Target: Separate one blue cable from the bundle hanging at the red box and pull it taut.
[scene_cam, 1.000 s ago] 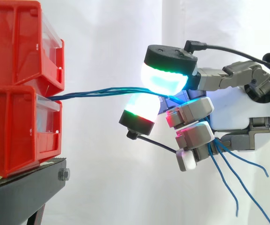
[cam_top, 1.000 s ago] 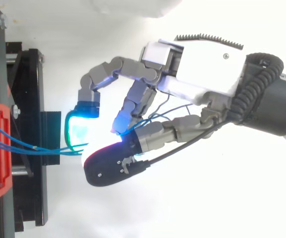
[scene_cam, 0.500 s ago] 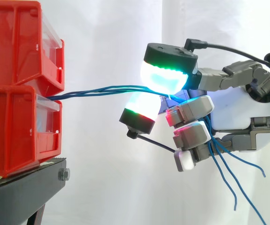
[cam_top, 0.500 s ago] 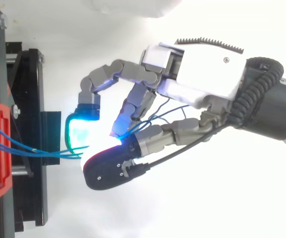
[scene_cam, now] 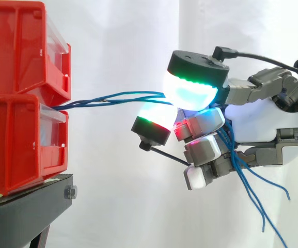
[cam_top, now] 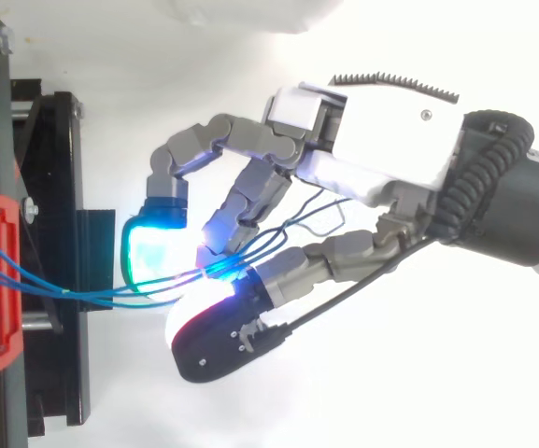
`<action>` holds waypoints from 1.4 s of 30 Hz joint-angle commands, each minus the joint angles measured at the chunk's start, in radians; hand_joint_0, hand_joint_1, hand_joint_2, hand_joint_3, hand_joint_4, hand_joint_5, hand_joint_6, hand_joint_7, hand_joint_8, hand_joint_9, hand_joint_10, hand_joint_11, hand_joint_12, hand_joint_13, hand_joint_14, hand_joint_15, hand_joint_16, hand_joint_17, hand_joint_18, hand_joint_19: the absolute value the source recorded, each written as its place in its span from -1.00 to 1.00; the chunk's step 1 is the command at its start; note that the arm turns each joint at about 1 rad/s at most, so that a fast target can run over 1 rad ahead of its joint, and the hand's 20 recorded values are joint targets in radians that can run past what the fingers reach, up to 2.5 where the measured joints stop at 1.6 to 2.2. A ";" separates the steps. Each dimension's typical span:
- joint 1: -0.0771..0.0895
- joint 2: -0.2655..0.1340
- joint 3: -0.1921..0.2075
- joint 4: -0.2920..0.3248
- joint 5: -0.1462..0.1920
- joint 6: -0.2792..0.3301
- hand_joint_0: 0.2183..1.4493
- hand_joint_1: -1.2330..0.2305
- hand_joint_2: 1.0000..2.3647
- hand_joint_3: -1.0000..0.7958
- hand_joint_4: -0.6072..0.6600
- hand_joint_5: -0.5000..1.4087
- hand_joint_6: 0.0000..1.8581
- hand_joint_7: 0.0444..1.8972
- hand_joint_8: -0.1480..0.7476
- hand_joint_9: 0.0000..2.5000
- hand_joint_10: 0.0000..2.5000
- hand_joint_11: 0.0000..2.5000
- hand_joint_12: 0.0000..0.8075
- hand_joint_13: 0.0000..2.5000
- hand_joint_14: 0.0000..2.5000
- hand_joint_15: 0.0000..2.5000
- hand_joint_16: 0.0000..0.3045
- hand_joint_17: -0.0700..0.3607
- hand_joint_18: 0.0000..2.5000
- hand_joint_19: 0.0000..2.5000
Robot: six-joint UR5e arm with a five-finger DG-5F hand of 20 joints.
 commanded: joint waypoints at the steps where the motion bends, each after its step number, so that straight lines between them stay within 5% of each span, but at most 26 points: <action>1: 0.000 0.000 0.000 -0.002 0.000 0.000 -0.21 -0.59 -1.00 -0.44 0.25 -0.72 -0.07 0.13 0.07 -0.06 -1.00 0.38 -0.02 -0.06 -0.98 -0.31 -0.76 -0.29 -0.26 -0.59; 6: 0.000 0.000 0.000 -0.002 0.000 0.000 -0.38 -0.40 -1.00 -0.44 0.28 -0.70 -0.09 0.10 0.05 -0.02 -1.00 0.34 0.00 -0.04 -0.98 -0.31 -0.74 -0.26 -0.24 -0.55; 21: 0.000 0.001 0.000 0.001 0.000 0.000 -0.32 -0.23 -1.00 -0.40 0.23 -0.69 -0.12 0.11 0.04 0.02 -0.99 0.30 0.00 0.00 -0.98 -0.30 -0.73 -0.24 -0.20 -0.50; 30: 0.000 0.000 0.000 0.001 0.000 0.000 -0.22 -0.44 -0.98 -0.22 0.21 -0.69 -0.11 0.15 0.06 0.01 -0.99 0.32 0.01 -0.01 -0.98 -0.31 -0.72 -0.23 -0.19 -0.51; 42: 0.000 0.001 0.001 0.000 -0.003 0.006 0.00 -0.57 -1.00 -0.44 0.23 -0.69 -0.09 0.15 0.06 -0.03 -0.99 0.30 -0.02 -0.06 -0.98 -0.31 -0.72 -0.23 -0.24 -0.50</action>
